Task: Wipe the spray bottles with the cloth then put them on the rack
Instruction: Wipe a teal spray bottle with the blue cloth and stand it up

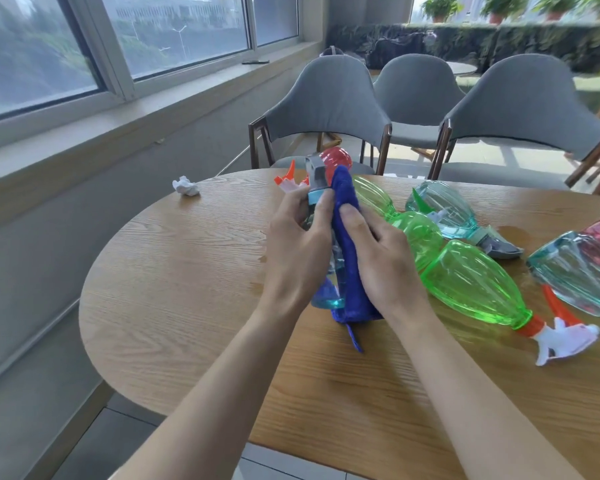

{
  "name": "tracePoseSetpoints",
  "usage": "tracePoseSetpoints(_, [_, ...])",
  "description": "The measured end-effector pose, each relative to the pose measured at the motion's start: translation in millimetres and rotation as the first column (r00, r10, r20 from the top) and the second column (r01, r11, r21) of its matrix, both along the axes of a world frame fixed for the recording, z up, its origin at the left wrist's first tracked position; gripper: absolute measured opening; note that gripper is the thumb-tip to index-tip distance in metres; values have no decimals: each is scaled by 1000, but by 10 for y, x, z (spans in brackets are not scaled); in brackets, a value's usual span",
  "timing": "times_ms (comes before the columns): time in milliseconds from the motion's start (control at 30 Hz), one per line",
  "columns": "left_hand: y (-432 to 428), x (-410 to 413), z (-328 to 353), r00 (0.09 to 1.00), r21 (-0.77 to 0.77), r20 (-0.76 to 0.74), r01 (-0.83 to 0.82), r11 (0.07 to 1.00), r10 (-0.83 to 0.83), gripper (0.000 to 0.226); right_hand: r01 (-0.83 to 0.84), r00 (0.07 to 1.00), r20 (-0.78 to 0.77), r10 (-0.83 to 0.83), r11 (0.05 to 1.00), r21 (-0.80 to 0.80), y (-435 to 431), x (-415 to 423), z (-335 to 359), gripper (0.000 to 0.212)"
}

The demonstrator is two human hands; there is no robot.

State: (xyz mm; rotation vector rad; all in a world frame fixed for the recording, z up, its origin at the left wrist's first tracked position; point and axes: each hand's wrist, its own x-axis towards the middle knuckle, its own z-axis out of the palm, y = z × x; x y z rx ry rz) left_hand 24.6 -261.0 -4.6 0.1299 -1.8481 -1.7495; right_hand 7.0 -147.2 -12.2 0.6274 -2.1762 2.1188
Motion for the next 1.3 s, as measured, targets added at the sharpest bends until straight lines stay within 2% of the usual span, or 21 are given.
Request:
tracePoseSetpoints(167, [-85, -55, -12, 995, 105, 46, -92, 990, 88, 17, -20, 990, -138, 28, 998, 60, -9, 30, -14, 36])
tracePoseSetpoints(267, [-55, -6, 17, 999, 67, 7, -48, 997, 47, 12, -14, 997, -79, 18, 998, 57, 26, -2, 68, 21])
tracePoseSetpoints(367, [4, 36, 20, 999, 11, -31, 15, 1000, -15, 14, 55, 998, -42, -53, 996, 66, 43, -32, 69, 36])
tracePoseSetpoints(400, [6, 36, 18, 999, 7, -36, 15, 1000, -15, 15, 42, 998, -45, -39, 998, 57, 38, -18, 58, 34])
tracePoseSetpoints(467, [-8, 22, 15, 999, 12, -39, -22, 1000, 22, 14, -1, 996, -88, 5, 999, 48, 17, 38, 23, 25])
tracePoseSetpoints(567, [-29, 5, 38, 997, 36, -28, -72, 997, 74, 15, -13, 985, -171, 21, 999, 47, 17, 44, 11, 33])
tracePoseSetpoints(667, [-18, 11, 71, 998, 36, -58, -22, 999, 24, 14, -54, 995, -82, 52, 998, -27, 43, 22, 81, 22])
tracePoseSetpoints(800, [-4, 5, 52, 998, 42, -57, 30, 999, -28, 17, -54, 997, 52, 59, 995, -85, 43, -10, 80, 30])
tracePoseSetpoints(900, [-20, -20, 18, 1000, 76, -13, -25, 997, 26, 17, -49, 998, -45, 49, 999, -3, 22, 27, -21, 25])
tracePoseSetpoints(1033, [-109, -69, -17, 997, 171, 52, -61, 983, 53, 18, -24, 977, -209, 51, 991, 132, 4, 37, -74, 35])
tracePoseSetpoints(1067, [-115, -66, -20, 997, 165, 53, -57, 985, 49, 18, -18, 981, -190, 46, 989, 148, 2, 14, -76, 34])
tracePoseSetpoints(1133, [-78, -34, 2, 999, 125, 36, -14, 992, 10, 17, -36, 998, -52, 42, 994, 101, 17, -35, -40, 30])
tracePoseSetpoints(1233, [-28, -3, 36, 999, 93, 13, 45, 995, -47, 20, -79, 962, 248, 115, 985, -151, 50, -55, 33, 39])
tracePoseSetpoints(1300, [-43, -20, 35, 998, 120, -13, 55, 991, -54, 24, -95, 915, 353, 196, 954, -283, 69, -29, 41, 41])
